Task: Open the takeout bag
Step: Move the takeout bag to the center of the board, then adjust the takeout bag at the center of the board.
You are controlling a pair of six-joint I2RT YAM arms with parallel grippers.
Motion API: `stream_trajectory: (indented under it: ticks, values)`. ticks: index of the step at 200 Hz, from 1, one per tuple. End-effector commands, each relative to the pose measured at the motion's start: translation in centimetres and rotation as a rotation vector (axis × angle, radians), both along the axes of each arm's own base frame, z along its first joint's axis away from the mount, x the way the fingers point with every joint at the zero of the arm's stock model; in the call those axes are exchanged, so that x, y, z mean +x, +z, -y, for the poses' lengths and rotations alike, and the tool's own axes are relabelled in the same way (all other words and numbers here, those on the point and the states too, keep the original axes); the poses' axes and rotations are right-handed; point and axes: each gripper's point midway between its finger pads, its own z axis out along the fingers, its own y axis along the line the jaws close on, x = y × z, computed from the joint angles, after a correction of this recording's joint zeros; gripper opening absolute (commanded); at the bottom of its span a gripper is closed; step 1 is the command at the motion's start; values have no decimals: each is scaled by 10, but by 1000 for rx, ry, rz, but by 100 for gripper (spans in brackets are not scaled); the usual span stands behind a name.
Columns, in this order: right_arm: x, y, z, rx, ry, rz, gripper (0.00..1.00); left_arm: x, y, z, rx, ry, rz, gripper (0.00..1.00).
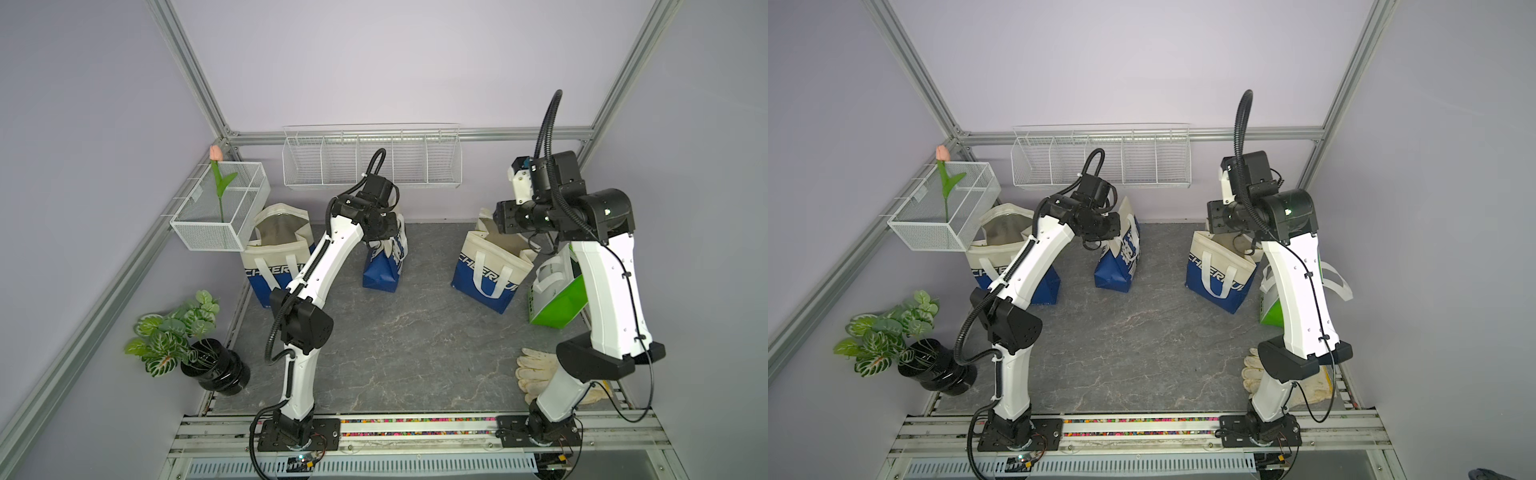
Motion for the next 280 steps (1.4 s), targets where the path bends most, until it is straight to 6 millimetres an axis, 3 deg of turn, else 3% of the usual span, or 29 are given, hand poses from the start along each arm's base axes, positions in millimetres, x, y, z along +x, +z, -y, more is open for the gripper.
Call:
stream_trajectory:
  ticks: [1,31,46,68,94,133,159,185,208,248,280]
  values:
    - [-5,-17,-51,45,117,-5,65,-34,41,30,-271,1,4,0]
    - [-14,-44,-89,78,160,-32,71,-66,29,54,-431,33,-47,0]
    - [-14,-57,-96,102,148,-58,83,-77,24,62,-486,38,-67,21]
    - [-15,-72,-106,130,156,-90,85,-84,28,59,-497,36,-65,44]
    - [-10,-83,-107,112,135,-111,85,-89,48,44,-452,18,-16,56]
    - [-5,-87,-126,134,173,-144,85,-82,52,-5,-454,112,1,54]
    - [7,-100,-122,48,120,-167,81,-70,57,-35,-538,171,57,41]
    - [14,-107,-117,-1,88,-167,76,-69,80,-21,-688,63,102,37]
    - [14,-118,-125,15,110,-205,53,-67,93,-4,-802,-8,107,39]
    - [9,-133,-136,42,144,-249,30,-58,81,14,-855,-62,45,43]
    - [10,-134,-132,49,147,-243,25,-52,66,24,-885,-82,11,43]
